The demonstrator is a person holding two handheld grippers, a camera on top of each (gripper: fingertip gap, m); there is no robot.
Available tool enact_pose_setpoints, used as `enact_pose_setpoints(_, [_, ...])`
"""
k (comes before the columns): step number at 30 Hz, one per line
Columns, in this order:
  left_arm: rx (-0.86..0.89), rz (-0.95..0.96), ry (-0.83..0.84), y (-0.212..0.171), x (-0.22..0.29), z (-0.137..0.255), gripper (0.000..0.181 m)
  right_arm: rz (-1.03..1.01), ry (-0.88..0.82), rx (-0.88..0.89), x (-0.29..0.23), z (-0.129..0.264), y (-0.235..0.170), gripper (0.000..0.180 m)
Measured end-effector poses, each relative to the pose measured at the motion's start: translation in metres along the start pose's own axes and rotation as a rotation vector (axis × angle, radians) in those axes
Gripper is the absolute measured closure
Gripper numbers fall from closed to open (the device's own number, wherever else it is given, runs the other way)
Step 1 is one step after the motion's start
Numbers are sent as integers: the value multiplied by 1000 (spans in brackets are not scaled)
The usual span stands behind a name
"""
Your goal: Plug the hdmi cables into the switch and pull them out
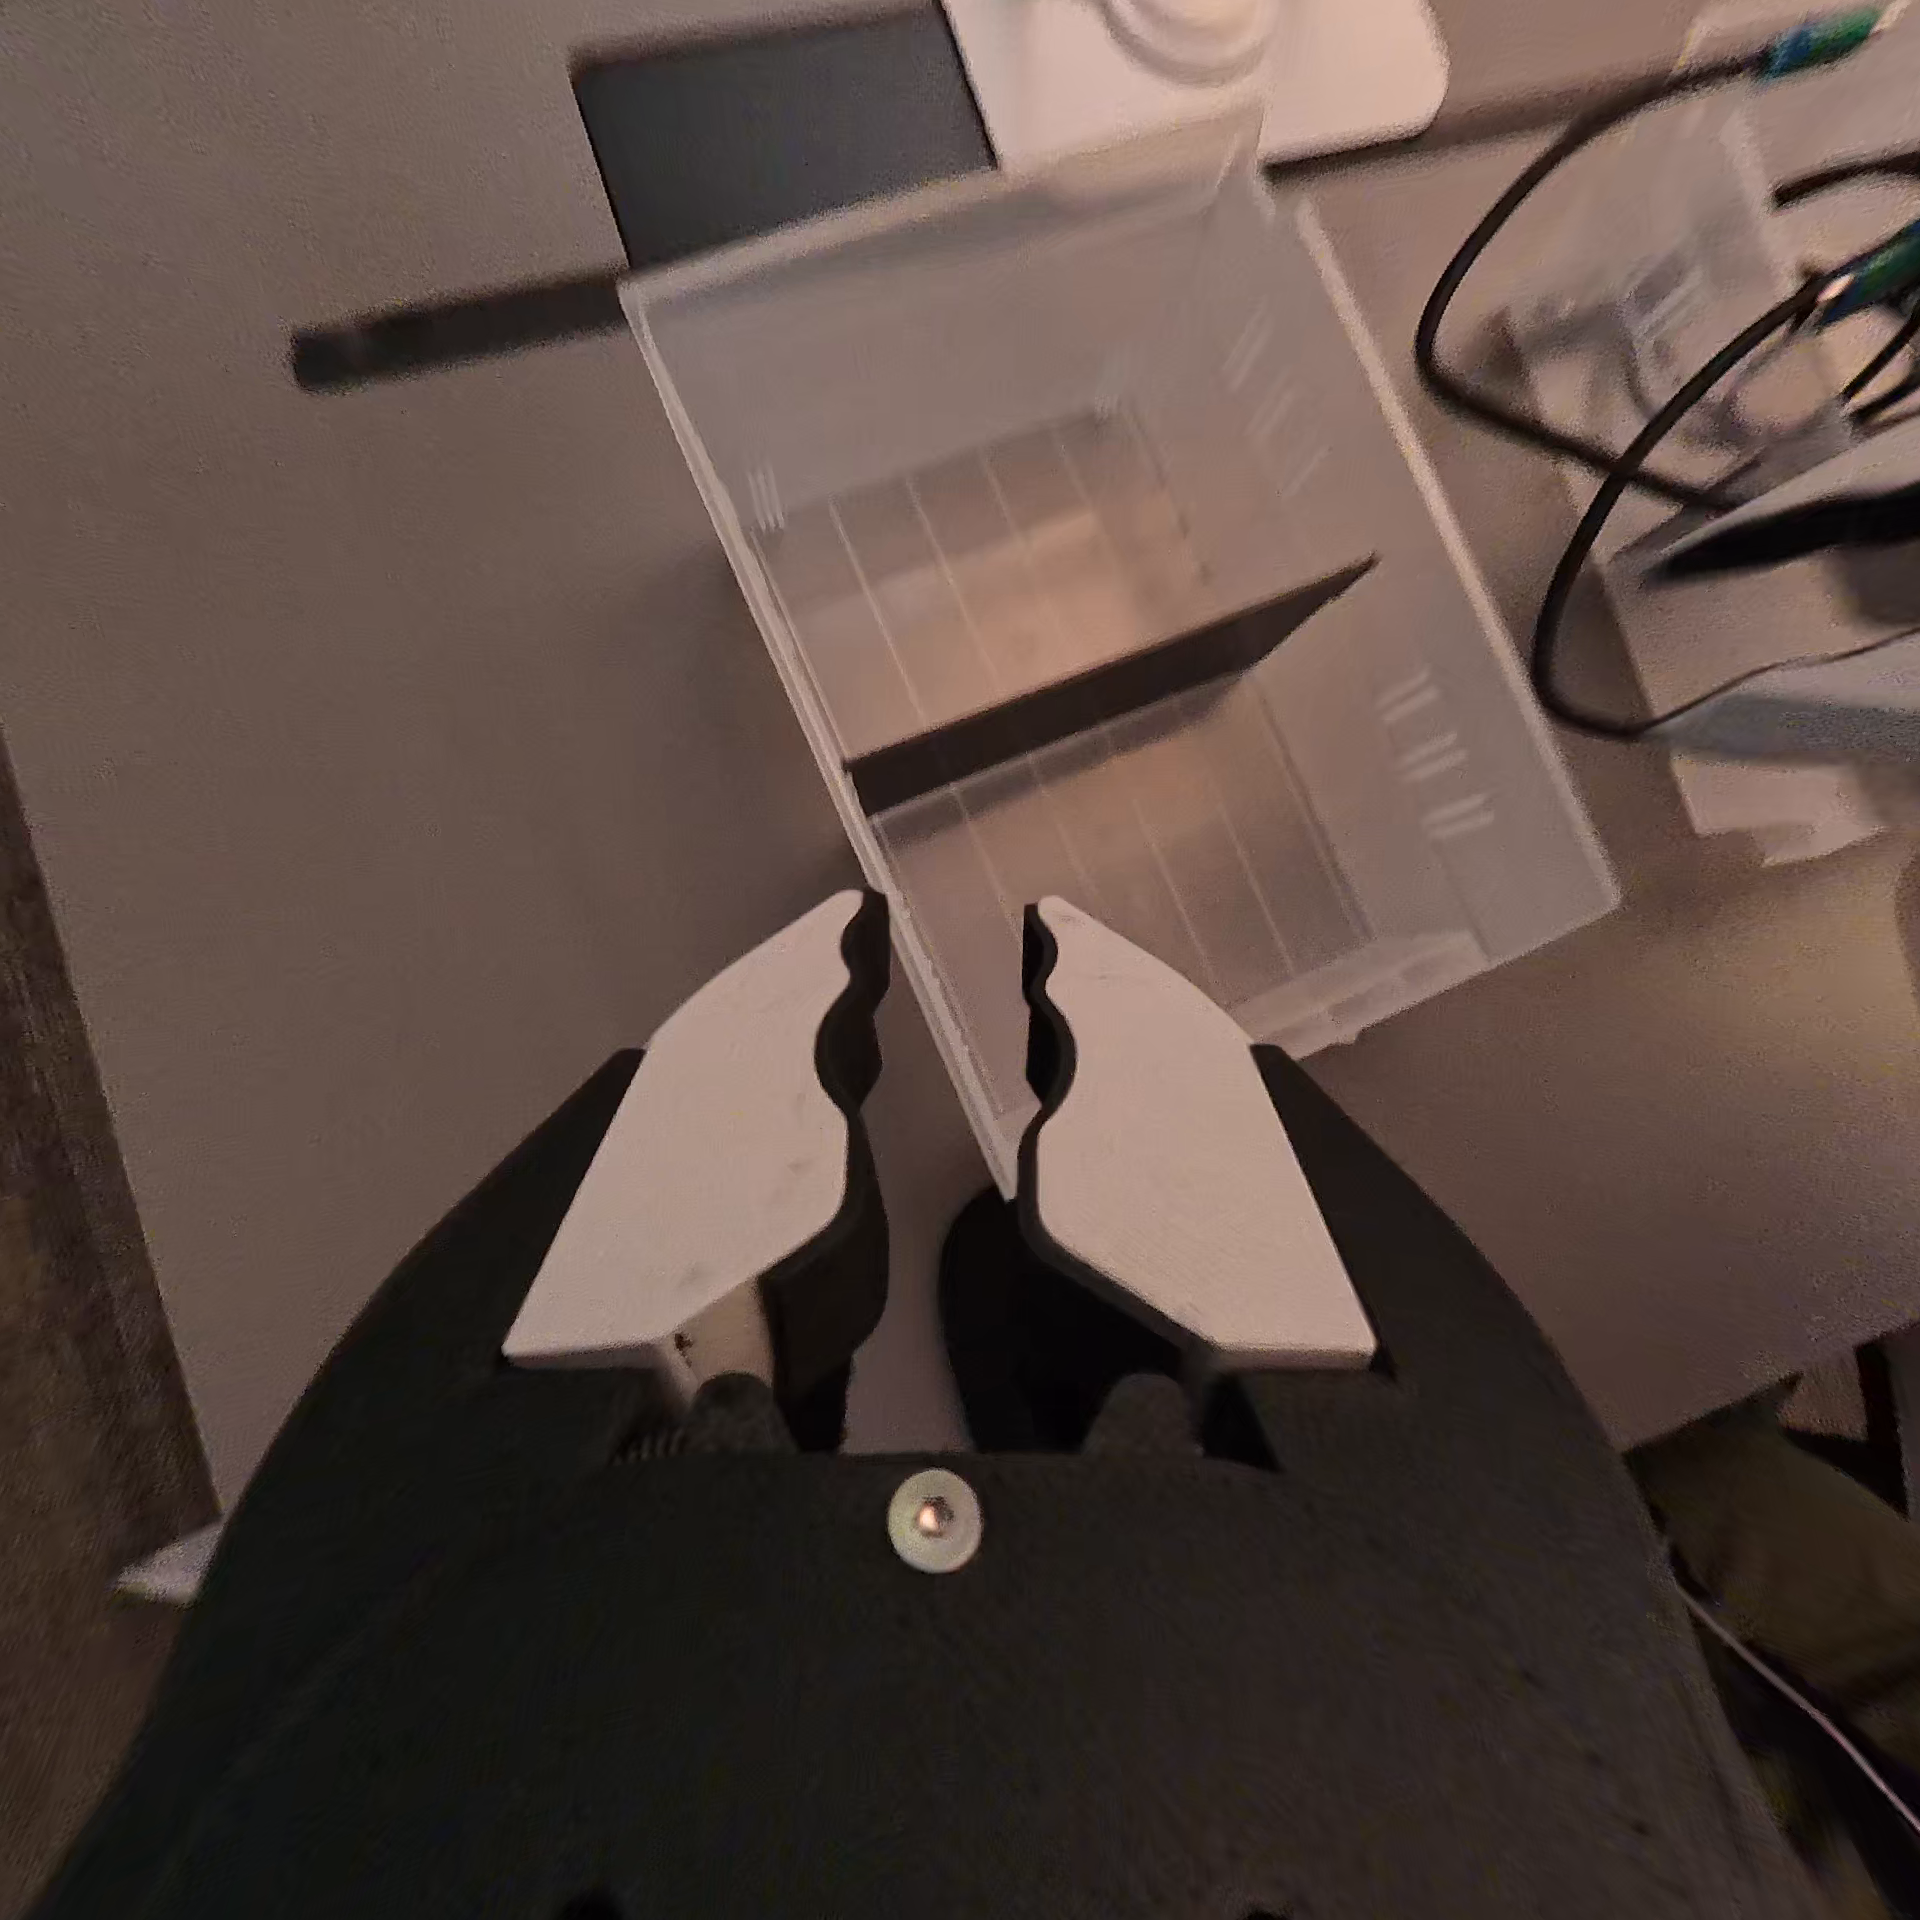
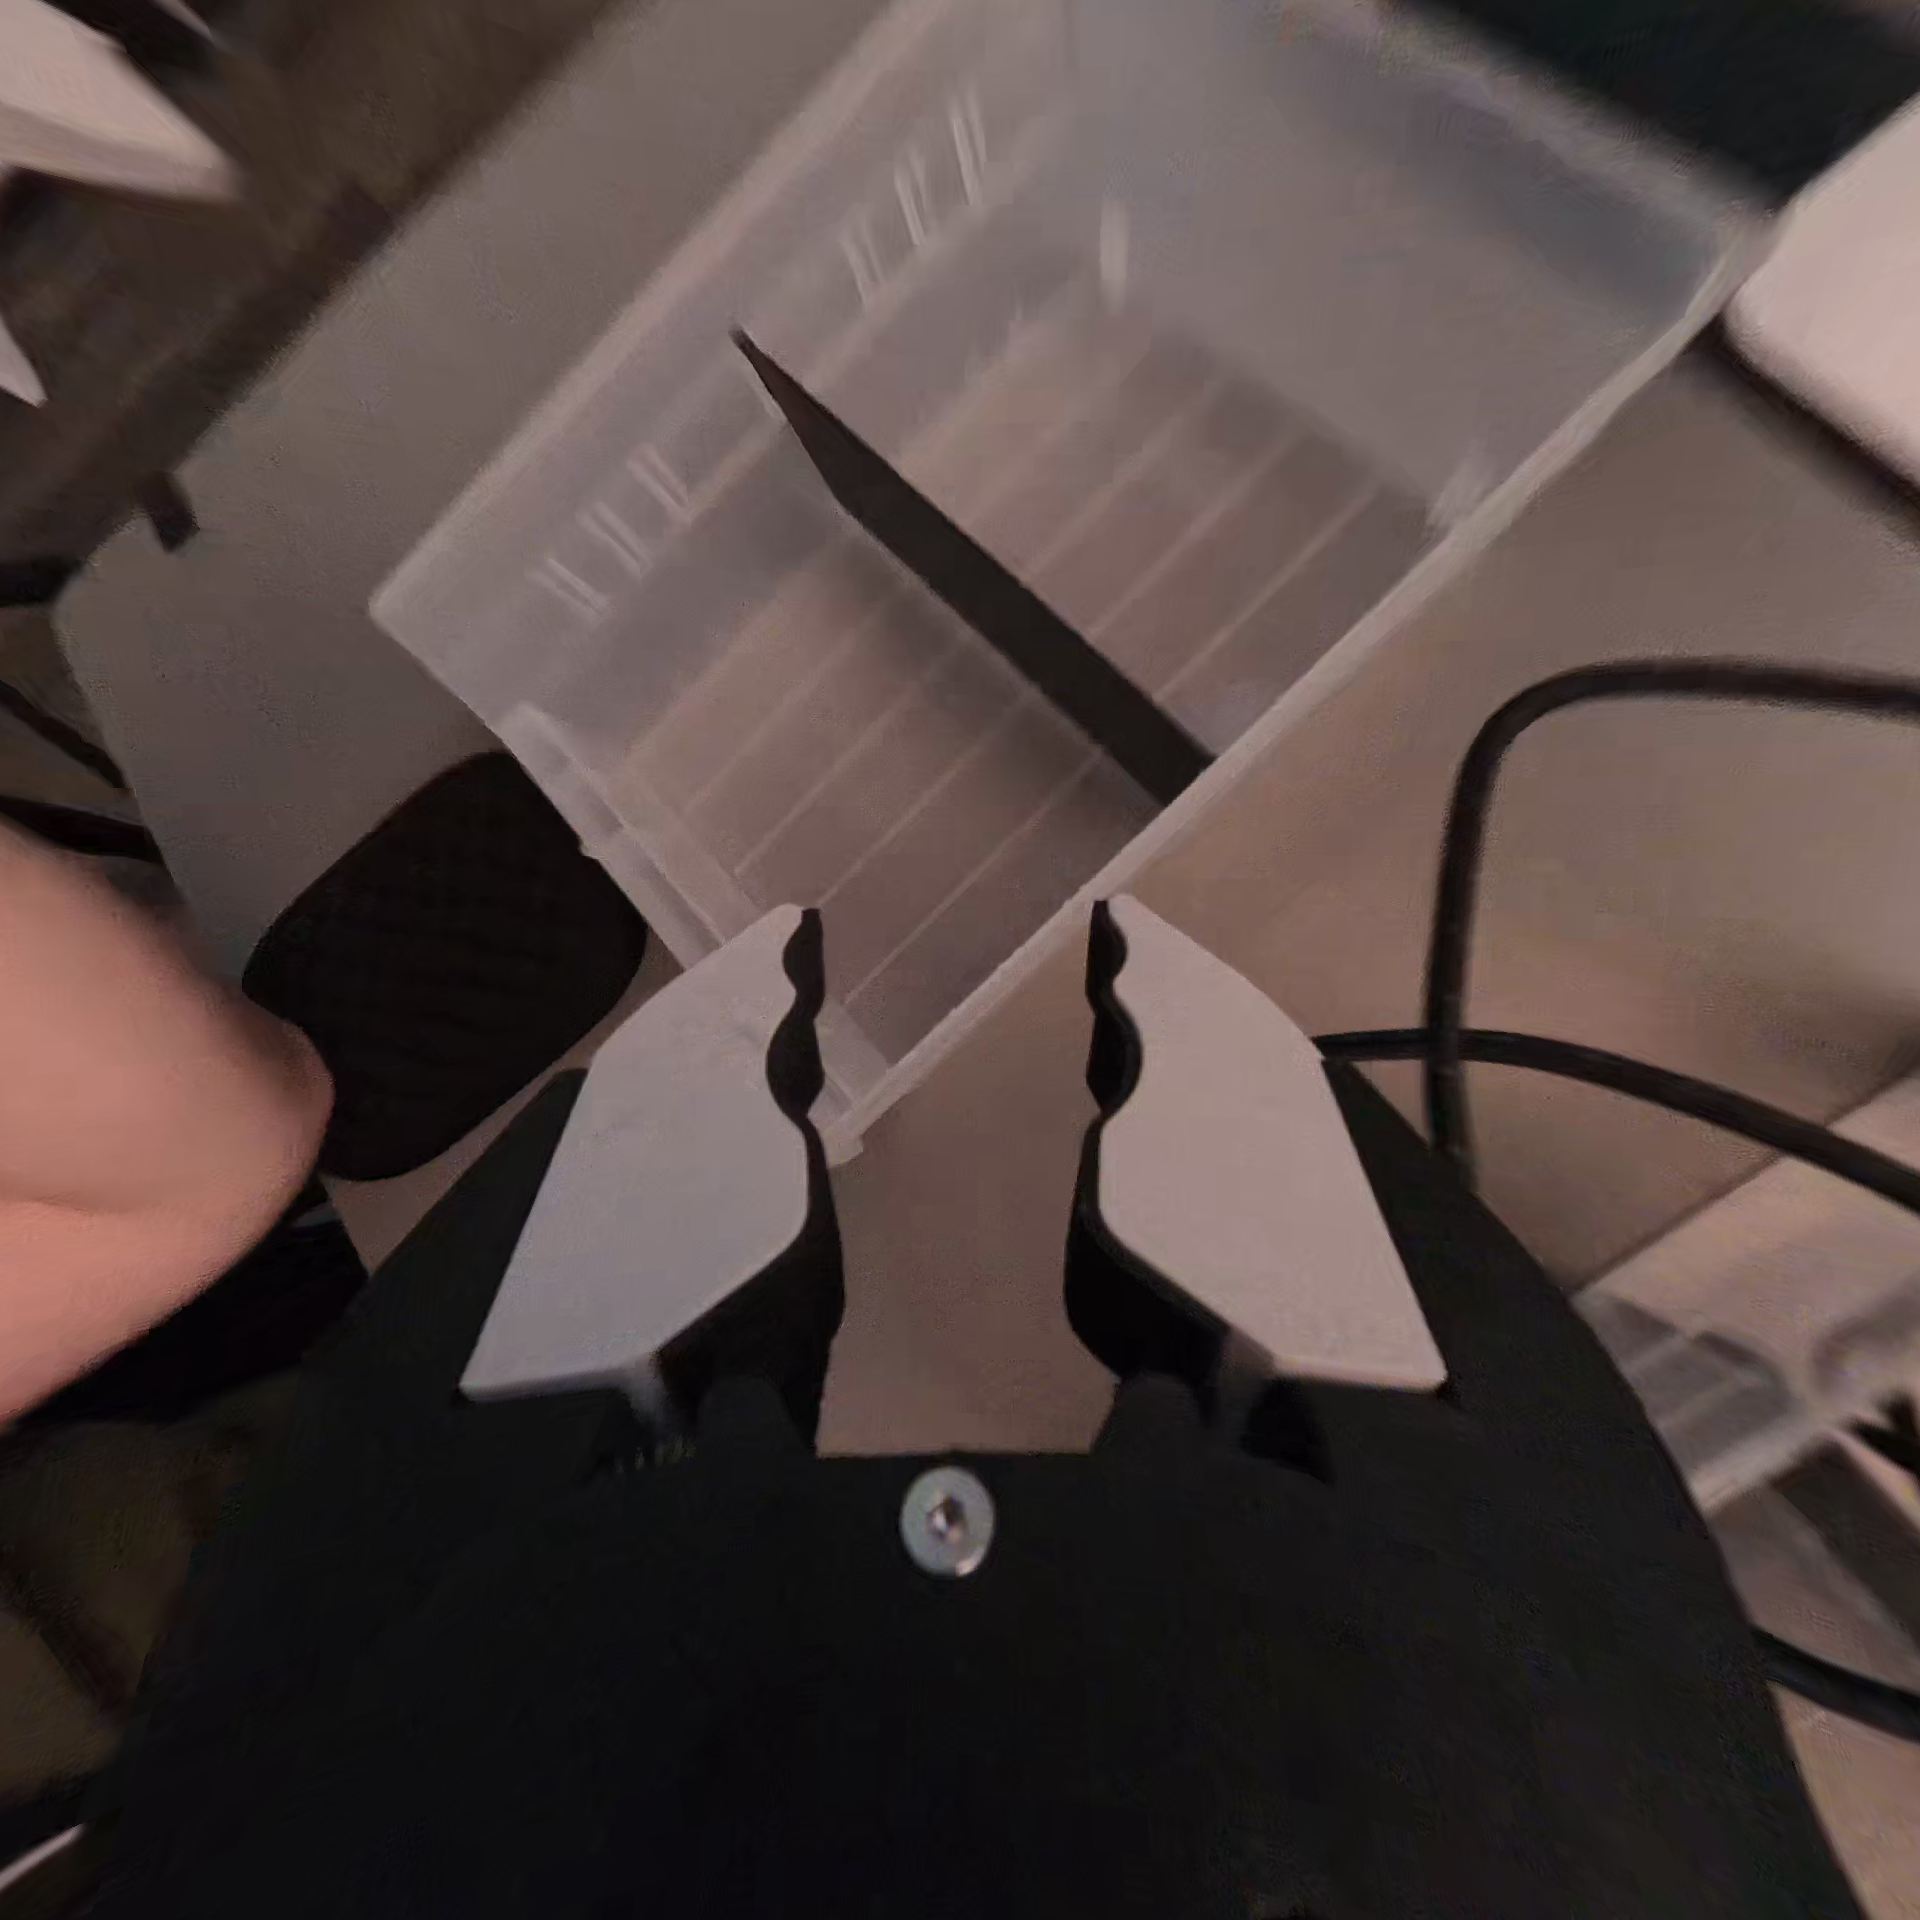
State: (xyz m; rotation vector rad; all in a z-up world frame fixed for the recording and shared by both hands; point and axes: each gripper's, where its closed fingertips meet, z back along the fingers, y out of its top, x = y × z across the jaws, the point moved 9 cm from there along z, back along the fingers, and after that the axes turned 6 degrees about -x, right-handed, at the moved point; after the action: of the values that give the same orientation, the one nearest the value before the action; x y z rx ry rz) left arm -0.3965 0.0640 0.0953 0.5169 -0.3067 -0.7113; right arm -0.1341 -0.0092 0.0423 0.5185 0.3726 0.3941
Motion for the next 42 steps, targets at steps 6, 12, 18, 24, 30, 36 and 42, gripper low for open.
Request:
enact_pose_setpoints(6, [108,-91,-21,-2,24,26,159,-97,-164,-292,17,-54,10,131])
enact_pose_setpoints(12, [183,-177,-71,2,49,39,160,-261,-118,-416,22,-94,15,130])
enact_pose_setpoints(18, [253,-223,-95,5,71,49,159,-352,-146,-518,34,-121,21,156])
enact_pose_setpoints(24, [448,-134,-268,9,86,72,158,-422,-96,-641,36,-136,29,168])
enact_pose_setpoints(30, [742,-154,-327,-3,112,115,156,-464,112,-692,11,-126,57,172])
enact_pose_setpoints(36, [725,-263,-264,-28,148,128,149,-298,108,-525,4,-39,111,175])
enact_pose_setpoints(42, [428,-496,-310,-24,202,80,122,-332,-7,-275,48,112,131,175])
